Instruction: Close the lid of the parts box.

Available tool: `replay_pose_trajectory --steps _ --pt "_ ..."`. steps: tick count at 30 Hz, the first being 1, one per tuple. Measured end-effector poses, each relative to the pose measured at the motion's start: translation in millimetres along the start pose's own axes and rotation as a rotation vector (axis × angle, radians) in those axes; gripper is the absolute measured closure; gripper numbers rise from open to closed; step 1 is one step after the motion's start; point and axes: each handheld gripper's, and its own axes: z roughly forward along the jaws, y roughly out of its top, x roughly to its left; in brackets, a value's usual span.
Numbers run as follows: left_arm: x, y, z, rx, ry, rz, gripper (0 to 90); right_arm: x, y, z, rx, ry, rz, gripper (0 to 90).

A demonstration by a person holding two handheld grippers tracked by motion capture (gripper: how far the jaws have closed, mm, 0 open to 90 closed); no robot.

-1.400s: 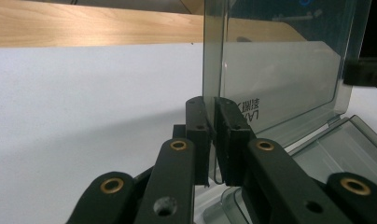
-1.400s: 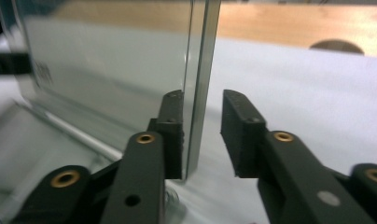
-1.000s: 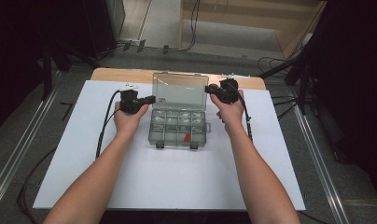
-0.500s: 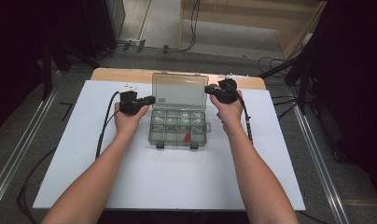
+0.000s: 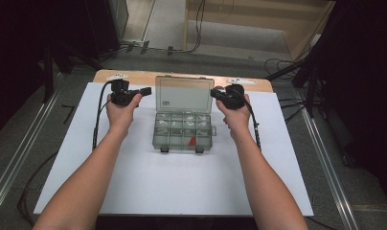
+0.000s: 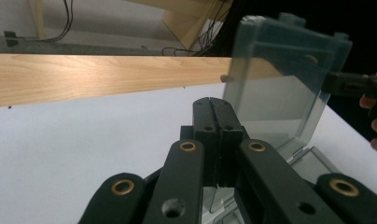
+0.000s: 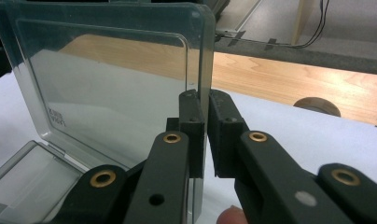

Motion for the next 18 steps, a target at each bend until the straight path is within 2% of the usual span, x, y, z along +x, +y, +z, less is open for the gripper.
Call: replay_pose_trajectory --steps 4,9,11,14,18 --pt "0.7 5.1 11.9 0.045 -0.009 -0.022 89.6 0.9 -1.1 -2.0 -0.008 0.002 -0.02 83.0" --pt "1.8 12.3 23.7 0.062 -0.03 -0.06 89.7 1.7 -4.7 -6.2 -0.03 0.015 -0.045 82.7" --pt "1.0 14.0 27.3 0.072 -0.032 -0.064 89.7 2.3 -5.5 -7.5 -0.032 0.014 -0.053 82.6" --pt "-1.8 15.1 29.9 0.062 -0.052 -0.063 89.7 3.2 -5.9 -8.6 -0.034 0.014 -0.06 82.4" --pt "-4.9 14.8 29.2 0.065 -0.063 -0.046 89.7 2.3 -7.1 -10.3 -0.036 0.03 -0.052 80.1"
